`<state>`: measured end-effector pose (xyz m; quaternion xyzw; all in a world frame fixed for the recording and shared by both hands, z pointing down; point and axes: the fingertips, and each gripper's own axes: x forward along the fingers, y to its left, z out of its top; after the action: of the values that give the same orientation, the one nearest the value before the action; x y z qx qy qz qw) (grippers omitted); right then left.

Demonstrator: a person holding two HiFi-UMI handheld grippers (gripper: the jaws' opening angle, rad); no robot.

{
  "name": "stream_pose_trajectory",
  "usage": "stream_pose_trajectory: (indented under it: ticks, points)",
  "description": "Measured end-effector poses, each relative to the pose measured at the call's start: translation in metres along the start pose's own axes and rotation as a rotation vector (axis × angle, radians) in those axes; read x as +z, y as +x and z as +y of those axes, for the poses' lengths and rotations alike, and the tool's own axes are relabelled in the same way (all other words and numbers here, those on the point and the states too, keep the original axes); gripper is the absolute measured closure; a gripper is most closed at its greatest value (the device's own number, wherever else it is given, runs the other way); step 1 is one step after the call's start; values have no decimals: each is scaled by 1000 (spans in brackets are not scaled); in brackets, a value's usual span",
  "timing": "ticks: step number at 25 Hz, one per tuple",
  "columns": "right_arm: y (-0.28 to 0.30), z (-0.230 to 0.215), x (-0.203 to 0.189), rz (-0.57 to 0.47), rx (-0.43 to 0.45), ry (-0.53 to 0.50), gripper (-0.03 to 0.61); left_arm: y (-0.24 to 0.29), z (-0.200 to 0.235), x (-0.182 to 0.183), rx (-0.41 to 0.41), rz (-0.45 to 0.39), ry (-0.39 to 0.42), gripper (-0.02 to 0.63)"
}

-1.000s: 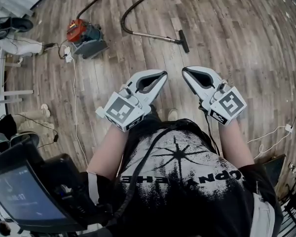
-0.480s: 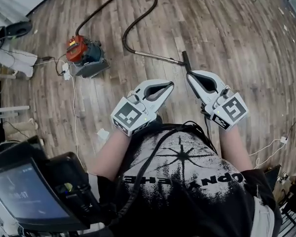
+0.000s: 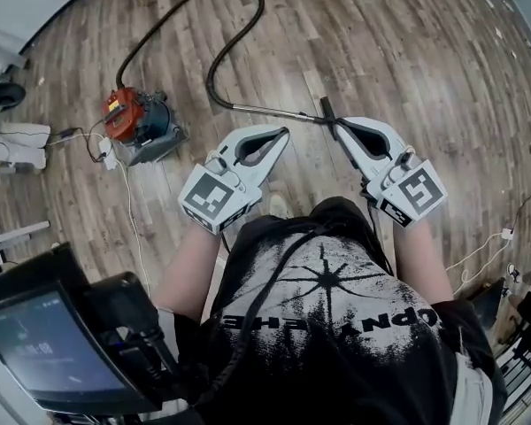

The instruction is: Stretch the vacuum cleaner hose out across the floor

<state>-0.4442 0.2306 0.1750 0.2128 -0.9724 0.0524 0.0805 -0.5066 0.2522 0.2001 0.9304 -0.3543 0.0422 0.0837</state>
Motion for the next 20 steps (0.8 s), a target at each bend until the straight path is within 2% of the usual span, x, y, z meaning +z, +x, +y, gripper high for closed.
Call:
stream_pose_trajectory:
  ticks: [7, 14, 20]
  points:
    - [11, -41, -14, -7, 9, 28, 572, 39, 19, -3, -6, 12, -4, 614]
    - [30, -122, 3, -11, 121, 14, 572, 101, 56, 19, 92, 10, -57, 614]
    - [33, -175, 6, -21, 198, -12, 572, 140, 80, 32, 199, -1, -66, 614]
